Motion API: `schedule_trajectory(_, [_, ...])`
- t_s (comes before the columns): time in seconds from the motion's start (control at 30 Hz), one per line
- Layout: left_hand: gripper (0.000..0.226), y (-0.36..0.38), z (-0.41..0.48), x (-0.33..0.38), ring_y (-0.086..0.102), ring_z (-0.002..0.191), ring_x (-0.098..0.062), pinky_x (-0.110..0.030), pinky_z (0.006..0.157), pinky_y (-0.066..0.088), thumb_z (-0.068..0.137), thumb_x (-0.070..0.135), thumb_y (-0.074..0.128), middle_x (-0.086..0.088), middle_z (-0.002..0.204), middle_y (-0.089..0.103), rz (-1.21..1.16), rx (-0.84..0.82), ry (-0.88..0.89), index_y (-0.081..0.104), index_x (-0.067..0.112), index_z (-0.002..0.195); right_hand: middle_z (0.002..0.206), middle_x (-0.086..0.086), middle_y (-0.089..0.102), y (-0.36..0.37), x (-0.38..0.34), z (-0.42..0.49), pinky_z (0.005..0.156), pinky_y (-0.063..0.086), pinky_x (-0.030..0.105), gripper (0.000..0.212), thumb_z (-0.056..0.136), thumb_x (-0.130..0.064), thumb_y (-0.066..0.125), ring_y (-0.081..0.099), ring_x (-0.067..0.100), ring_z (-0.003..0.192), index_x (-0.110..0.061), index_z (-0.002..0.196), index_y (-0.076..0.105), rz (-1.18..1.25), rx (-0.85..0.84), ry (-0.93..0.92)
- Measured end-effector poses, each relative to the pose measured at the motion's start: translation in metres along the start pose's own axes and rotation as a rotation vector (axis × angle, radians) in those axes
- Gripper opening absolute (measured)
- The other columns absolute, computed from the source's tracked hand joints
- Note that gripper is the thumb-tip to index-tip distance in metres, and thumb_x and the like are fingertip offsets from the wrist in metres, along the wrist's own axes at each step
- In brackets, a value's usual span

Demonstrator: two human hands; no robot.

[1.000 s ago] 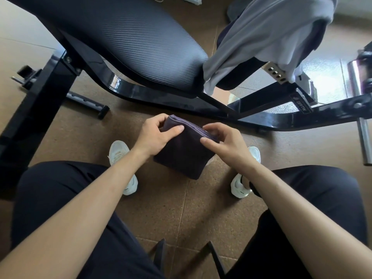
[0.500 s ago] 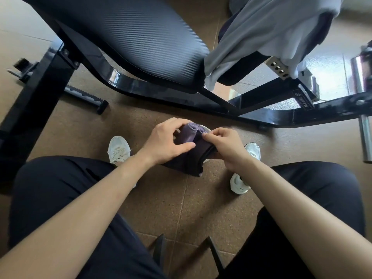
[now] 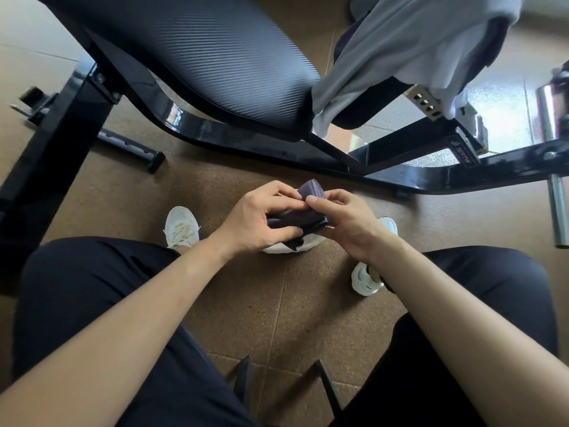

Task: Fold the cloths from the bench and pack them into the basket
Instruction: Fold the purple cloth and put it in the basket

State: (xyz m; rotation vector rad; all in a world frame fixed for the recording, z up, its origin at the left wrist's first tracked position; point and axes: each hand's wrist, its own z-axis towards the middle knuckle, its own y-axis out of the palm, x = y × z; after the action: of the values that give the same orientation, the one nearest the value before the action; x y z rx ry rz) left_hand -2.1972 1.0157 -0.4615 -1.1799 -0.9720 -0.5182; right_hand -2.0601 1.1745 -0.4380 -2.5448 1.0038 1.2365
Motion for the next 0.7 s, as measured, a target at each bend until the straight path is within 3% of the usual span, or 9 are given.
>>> schedule_trajectory(0.13, [0.062, -0.014, 0.002, -0.005, 0.059, 0.121, -0.012, -0.023, 0.096, 0.052, 0.078, 0.035, 0.08, 0.003, 0.131, 0.061, -0.003, -0.015, -0.058, 0.061, 0.019, 0.136, 0.12, 0.015, 0.067, -0.006, -0.008, 0.001, 0.083, 0.062, 0.038, 0.031, 0.09, -0.013, 0.072, 0.069, 0.03, 0.112, -0.005, 0.118, 0.062, 0.064, 0.053, -0.021])
schedule_trajectory(0.27, [0.07, -0.024, 0.004, -0.01, 0.052, 0.125, -0.006, -0.014, 0.094, 0.043, 0.079, 0.034, 0.085, 0.01, 0.135, 0.057, -0.039, -0.045, -0.26, 0.053, 0.027, 0.141, 0.12, 0.015, 0.068, -0.017, -0.021, -0.002, 0.081, 0.06, 0.035, 0.033, 0.094, -0.016, 0.065, 0.071, 0.027, 0.106, -0.006, 0.126, 0.059, 0.372, 0.057, 0.048])
schedule_trajectory(0.4, [0.055, -0.017, 0.006, -0.012, 0.06, 0.122, -0.015, -0.035, 0.104, 0.052, 0.083, 0.019, 0.083, 0.001, 0.127, 0.064, -0.179, -0.026, -0.345, 0.056, 0.02, 0.131, 0.121, 0.017, 0.067, -0.024, -0.027, -0.002, 0.078, 0.063, 0.035, 0.041, 0.093, -0.014, 0.067, 0.073, 0.029, 0.107, -0.002, 0.131, 0.056, 0.521, 0.063, 0.091])
schedule_trajectory(0.57, [0.028, -0.015, 0.01, -0.012, 0.07, 0.102, -0.013, -0.038, 0.091, 0.06, 0.091, 0.009, 0.072, -0.003, 0.108, 0.07, -0.225, 0.134, -0.312, 0.059, 0.015, 0.116, 0.124, 0.019, 0.065, -0.026, -0.024, -0.001, 0.073, 0.062, 0.036, 0.046, 0.091, -0.011, 0.071, 0.075, 0.03, 0.1, 0.0, 0.132, 0.056, 0.555, 0.096, 0.111])
schedule_trajectory(0.7, [0.026, -0.015, 0.009, -0.011, 0.071, 0.098, -0.02, -0.041, 0.079, 0.063, 0.098, 0.002, 0.06, -0.01, 0.109, 0.066, -0.288, 0.237, -0.236, 0.053, 0.013, 0.121, 0.118, 0.019, 0.066, -0.026, -0.021, 0.0, 0.069, 0.062, 0.033, 0.047, 0.089, -0.011, 0.072, 0.078, 0.028, 0.088, -0.001, 0.132, 0.056, 0.492, 0.094, 0.123])
